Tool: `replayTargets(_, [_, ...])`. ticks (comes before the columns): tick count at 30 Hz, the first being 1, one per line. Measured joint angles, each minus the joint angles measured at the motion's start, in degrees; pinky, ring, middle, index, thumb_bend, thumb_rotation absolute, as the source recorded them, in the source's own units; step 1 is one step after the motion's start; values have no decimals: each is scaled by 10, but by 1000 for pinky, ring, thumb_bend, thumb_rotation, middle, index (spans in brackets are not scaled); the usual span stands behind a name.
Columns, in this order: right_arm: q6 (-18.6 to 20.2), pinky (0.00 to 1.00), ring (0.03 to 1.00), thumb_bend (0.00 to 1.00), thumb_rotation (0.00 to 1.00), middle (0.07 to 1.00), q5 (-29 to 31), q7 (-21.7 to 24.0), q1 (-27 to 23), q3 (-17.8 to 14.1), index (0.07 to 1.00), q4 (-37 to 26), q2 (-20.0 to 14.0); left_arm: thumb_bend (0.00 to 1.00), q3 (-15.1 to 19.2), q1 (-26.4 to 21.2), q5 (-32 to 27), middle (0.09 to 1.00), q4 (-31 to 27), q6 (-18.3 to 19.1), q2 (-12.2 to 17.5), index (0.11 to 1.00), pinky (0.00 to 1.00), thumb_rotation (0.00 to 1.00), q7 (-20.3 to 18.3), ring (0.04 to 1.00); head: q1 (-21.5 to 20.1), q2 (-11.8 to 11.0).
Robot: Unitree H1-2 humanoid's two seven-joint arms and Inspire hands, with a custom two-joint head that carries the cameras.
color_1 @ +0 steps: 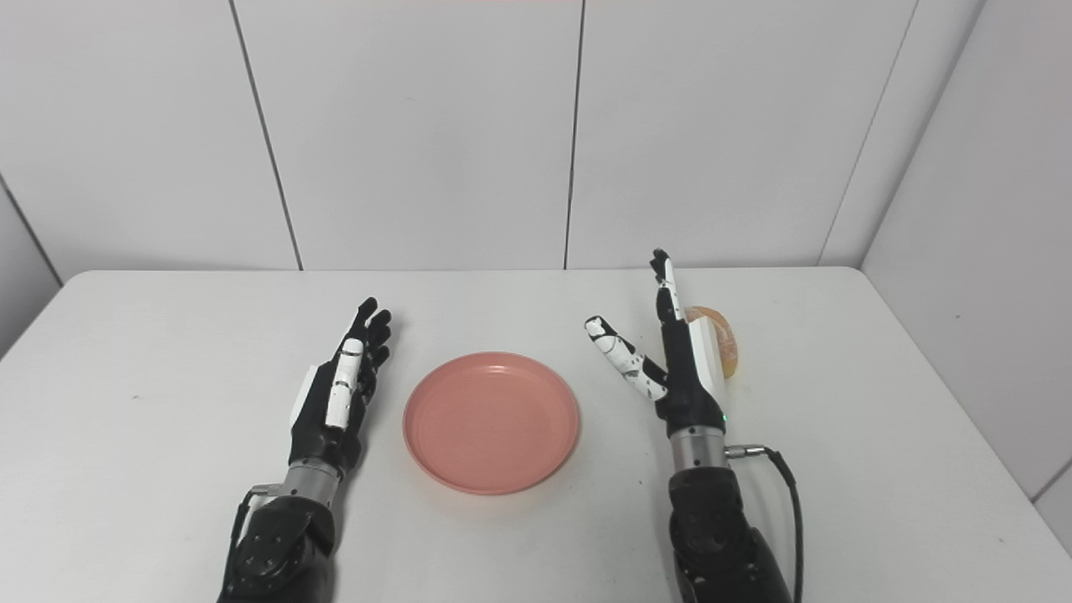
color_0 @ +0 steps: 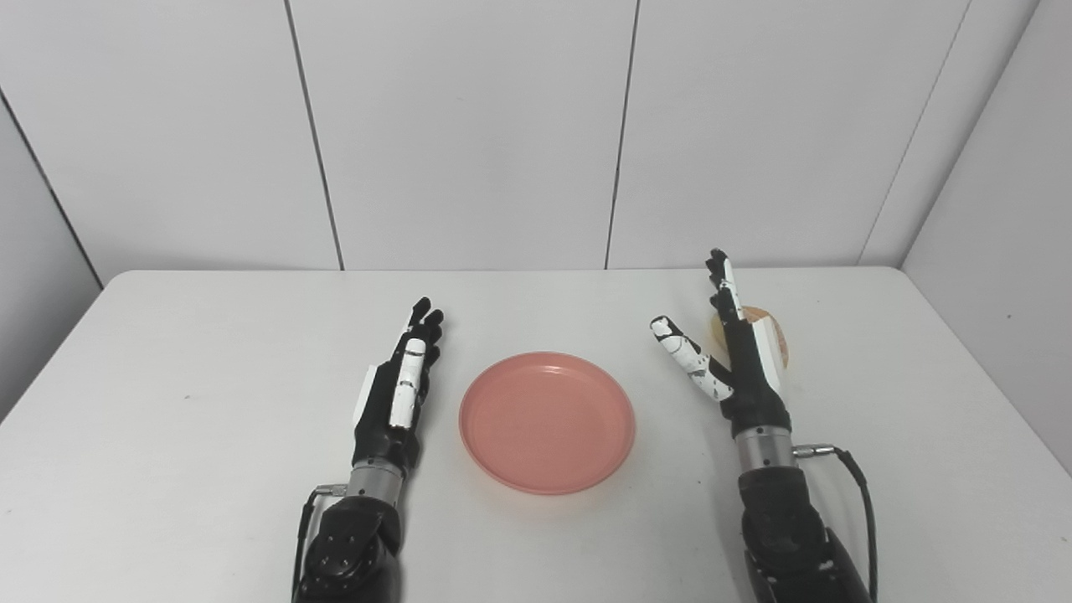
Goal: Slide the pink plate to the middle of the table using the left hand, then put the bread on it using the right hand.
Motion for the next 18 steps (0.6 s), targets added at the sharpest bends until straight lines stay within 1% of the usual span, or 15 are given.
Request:
replayTargets(2, [1,866,941,624,672,974,-26,-14,-4,1,992,1,-10,388,-2,0,1,971,0,-2,1,965,1000,1000,-2,989,-4,1])
replayTargets(4, [4,847,933,639,666,975,-48,-24,-8,1,990,1,-18,385,-3,0,2,969,2,-3,2,965,1000,1000,-2,987,-8,0])
replayTargets(7, [25,835,929,649,641,972,-81,-45,-17,0,983,2,-27,382,-3,-4,2,970,7,-5,3,967,1000,1000,-4,987,-14,-3])
replayTargets(9, [35,789,897,691,588,952,-97,-55,-24,0,966,7,-33,382,-4,-5,2,970,8,-5,5,964,1000,1000,-6,990,-14,-3])
replayTargets(11, [47,774,887,702,574,945,-111,-65,-30,-1,961,16,-40,382,-5,-6,2,970,9,-5,7,962,1000,1000,-6,990,-15,-2])
replayTargets(12, [57,718,857,726,566,922,-117,-69,-32,-1,958,19,-42,381,-6,-6,2,972,9,-5,7,963,1000,1000,-6,992,-15,-2])
replayTargets(13, [65,683,838,740,561,907,-124,-72,-33,-1,956,23,-45,380,-6,-6,2,973,9,-5,8,963,1000,1000,-6,994,-14,-3])
replayTargets(16, [85,682,827,764,541,898,-142,-81,-39,1,948,40,-58,367,-6,-8,2,976,12,-5,8,970,1000,1000,-8,994,-13,-4])
replayTargets(18, [94,727,847,770,500,907,-148,-82,-40,1,935,44,-64,373,-6,-10,-3,976,16,-5,9,970,1000,1000,-10,994,-13,-5])
